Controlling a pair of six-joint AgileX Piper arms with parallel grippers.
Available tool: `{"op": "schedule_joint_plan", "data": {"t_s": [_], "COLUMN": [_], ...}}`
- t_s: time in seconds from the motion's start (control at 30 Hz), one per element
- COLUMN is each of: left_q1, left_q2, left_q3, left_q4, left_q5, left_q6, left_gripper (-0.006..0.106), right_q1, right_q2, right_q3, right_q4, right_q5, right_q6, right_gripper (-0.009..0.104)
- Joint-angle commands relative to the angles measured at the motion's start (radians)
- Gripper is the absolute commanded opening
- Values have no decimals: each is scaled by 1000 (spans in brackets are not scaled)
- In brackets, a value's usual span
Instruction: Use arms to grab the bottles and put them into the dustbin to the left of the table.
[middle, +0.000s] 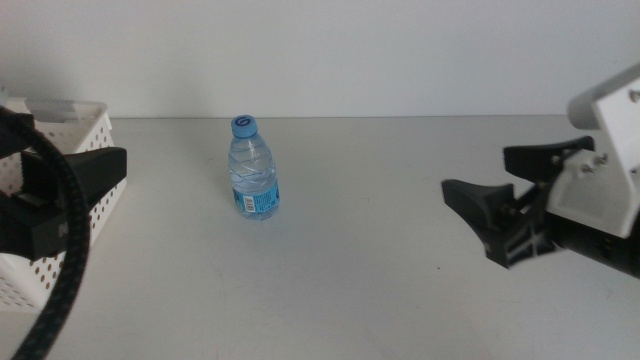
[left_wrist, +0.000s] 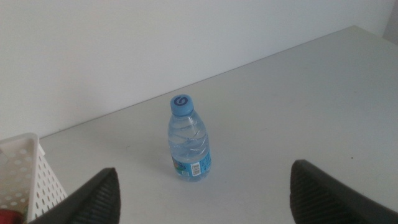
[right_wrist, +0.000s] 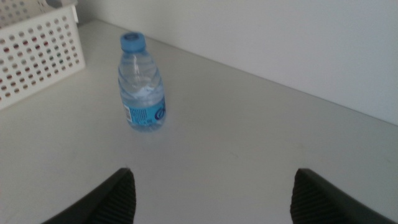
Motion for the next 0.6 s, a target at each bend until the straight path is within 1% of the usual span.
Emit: {"op": "schedule_joint_plan", "data": {"t_s": [0.0, 0.07, 0.1, 0.2, 0.3, 0.57], "left_q1": [-8, -8, -8, -8, -8, -8], "left_q2": [-1, -1, -1, -1, -1, -1], "left_q3": [-27, -27, -27, -27, -27, -27], "left_q4": [-1, -1, -1, -1, -1, -1], "left_q5": [-71, -71, -71, -71, -71, -71], "left_q6": [-15, -15, -15, -15, -15, -15], "left_gripper": [93, 93, 93, 93, 93, 93], "right_q1": [-7, -7, -8, -18, -39, -42], "right_q2": [-126, -210, -256, -377, -471, -522], "right_q3": [25, 60, 84, 154, 216, 243], "right_q4": [221, 312, 340, 368, 415, 494], "right_q5": [36, 53, 47, 43, 45, 40], "right_q6": [-269, -373, -391, -379, -377, -436], "right_gripper": [63, 63, 63, 61, 61, 61]}}
